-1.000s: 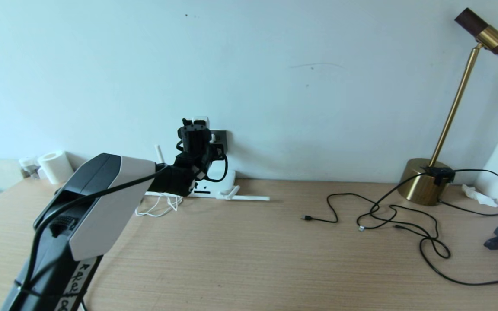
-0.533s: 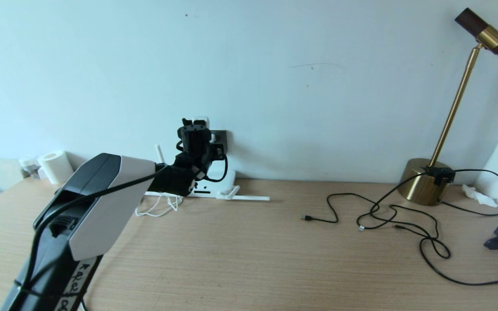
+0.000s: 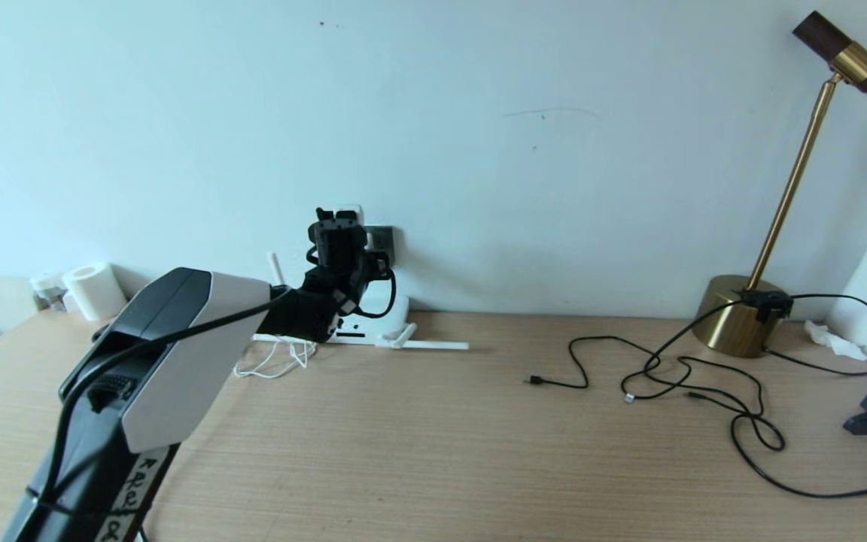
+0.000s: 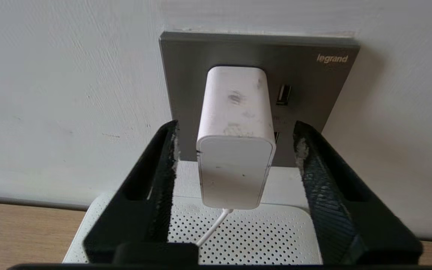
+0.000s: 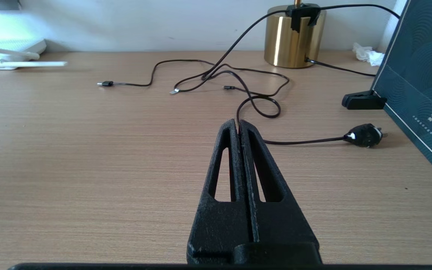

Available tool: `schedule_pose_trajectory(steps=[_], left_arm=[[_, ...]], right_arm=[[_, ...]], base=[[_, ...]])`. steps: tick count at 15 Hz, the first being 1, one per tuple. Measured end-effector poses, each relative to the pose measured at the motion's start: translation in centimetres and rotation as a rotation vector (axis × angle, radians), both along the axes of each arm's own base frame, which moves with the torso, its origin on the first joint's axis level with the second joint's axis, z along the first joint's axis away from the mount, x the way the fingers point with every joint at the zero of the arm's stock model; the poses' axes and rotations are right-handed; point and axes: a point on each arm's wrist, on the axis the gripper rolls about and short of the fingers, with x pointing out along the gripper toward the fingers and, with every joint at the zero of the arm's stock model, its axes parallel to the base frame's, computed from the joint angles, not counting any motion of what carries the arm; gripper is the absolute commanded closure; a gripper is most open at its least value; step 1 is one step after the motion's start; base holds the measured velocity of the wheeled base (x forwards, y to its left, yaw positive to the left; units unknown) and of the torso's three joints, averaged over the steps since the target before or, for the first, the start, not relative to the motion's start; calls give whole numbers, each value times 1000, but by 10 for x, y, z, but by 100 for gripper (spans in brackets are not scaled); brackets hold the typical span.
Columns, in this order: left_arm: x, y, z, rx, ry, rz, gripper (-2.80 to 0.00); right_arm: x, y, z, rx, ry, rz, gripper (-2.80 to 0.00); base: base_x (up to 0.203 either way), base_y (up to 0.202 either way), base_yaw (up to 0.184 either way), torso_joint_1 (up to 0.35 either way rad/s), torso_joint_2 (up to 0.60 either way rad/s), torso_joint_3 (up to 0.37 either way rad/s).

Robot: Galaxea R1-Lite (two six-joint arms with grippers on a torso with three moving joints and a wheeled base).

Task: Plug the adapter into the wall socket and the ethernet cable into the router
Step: Plug plug into socket

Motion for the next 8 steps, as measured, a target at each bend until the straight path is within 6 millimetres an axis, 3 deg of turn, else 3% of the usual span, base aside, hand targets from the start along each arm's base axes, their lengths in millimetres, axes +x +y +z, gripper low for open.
schedule_pose_trajectory(steps=[8], left_arm=[[0, 0, 0, 0, 0, 2, -280]], right_arm=[[0, 0, 0, 0, 0, 0, 0]], base=[[0, 0, 0, 0, 0, 0]])
